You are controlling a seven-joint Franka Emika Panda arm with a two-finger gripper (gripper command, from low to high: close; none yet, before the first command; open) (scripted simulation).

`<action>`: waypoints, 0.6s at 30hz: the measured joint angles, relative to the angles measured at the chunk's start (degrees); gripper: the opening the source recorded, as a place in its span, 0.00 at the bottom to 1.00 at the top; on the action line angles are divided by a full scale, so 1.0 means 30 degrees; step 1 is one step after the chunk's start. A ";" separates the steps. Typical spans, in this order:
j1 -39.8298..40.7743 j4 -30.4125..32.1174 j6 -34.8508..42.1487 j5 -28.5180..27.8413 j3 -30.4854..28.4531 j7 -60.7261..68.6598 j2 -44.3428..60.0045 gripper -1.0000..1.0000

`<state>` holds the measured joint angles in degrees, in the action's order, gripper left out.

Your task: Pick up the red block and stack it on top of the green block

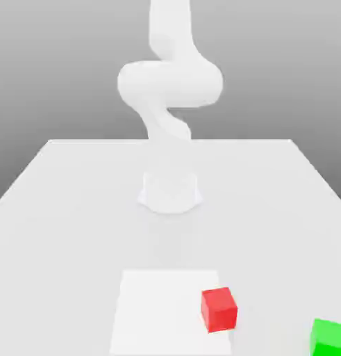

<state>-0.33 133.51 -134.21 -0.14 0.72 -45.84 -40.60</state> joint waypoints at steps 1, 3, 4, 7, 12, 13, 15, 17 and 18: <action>-0.0052 0.0248 -0.0350 -0.0025 0.0102 -0.0004 0.0752 0.50; -0.0147 0.0719 -0.1015 -0.0071 0.0299 -0.0011 0.2182 0.50; -0.0191 0.0950 -0.1340 -0.0093 0.0397 -0.0014 0.2882 0.50; -0.0328 0.1636 -0.2309 -0.0165 0.0689 -0.0027 0.4964 0.50; -0.0589 0.2776 -0.3917 -0.0321 0.1144 -0.0078 0.8427 0.50; -0.0655 0.3005 -0.4239 -0.0356 0.1220 -0.0090 0.9120 0.50; -0.0775 0.3461 -0.4884 -0.0424 0.1383 -0.0112 1.0505 0.50; -0.0936 0.3917 -0.5527 -0.0490 0.1533 -0.0135 1.1890 0.50; -0.1068 0.4145 -0.5849 -0.0523 0.1597 -0.0145 1.2582 0.50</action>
<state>-3.53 145.94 -151.76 -1.71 5.51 -46.28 -2.86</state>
